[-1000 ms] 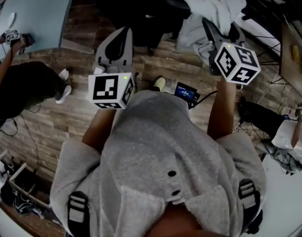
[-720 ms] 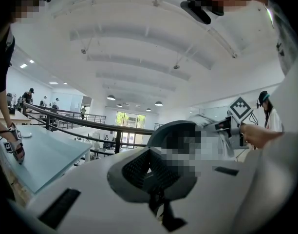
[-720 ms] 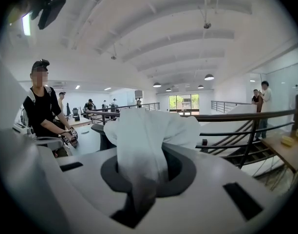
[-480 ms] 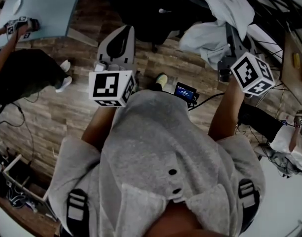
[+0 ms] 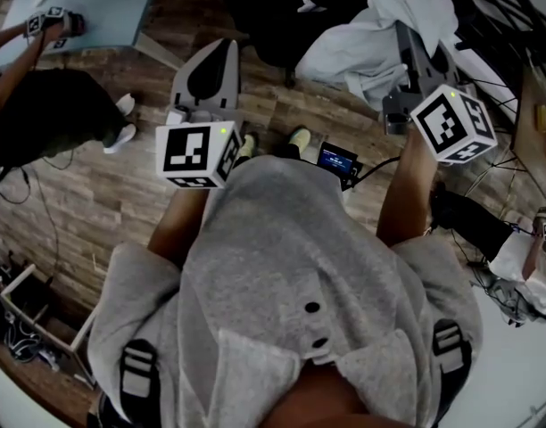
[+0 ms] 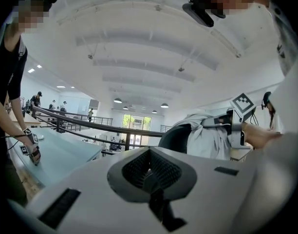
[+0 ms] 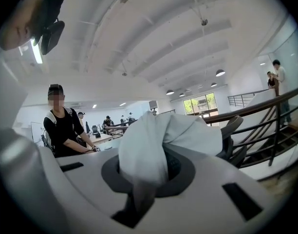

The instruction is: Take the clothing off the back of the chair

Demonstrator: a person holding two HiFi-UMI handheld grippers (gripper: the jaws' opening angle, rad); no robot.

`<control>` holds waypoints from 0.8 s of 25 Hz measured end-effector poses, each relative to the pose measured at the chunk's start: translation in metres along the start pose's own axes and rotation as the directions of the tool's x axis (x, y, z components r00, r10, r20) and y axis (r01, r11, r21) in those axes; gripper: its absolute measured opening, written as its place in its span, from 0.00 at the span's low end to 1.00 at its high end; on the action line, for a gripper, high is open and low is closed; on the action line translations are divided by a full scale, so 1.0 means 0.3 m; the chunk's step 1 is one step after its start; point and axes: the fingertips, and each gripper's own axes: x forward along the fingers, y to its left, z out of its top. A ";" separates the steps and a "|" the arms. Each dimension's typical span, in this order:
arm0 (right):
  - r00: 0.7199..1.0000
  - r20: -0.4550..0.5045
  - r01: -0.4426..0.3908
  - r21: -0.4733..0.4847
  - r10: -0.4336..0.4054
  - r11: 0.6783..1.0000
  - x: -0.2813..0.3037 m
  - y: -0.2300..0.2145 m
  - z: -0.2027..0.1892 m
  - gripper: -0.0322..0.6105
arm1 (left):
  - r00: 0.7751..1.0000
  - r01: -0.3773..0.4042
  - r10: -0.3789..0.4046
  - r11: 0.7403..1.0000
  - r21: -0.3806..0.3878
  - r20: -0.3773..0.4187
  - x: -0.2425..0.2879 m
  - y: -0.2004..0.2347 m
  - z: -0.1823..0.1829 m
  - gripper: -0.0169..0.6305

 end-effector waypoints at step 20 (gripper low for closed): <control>0.990 -0.002 -0.138 -0.040 0.139 0.990 0.076 0.165 0.032 0.12 | 0.998 -0.058 0.058 0.998 0.004 0.019 -0.044 0.041 0.049 0.04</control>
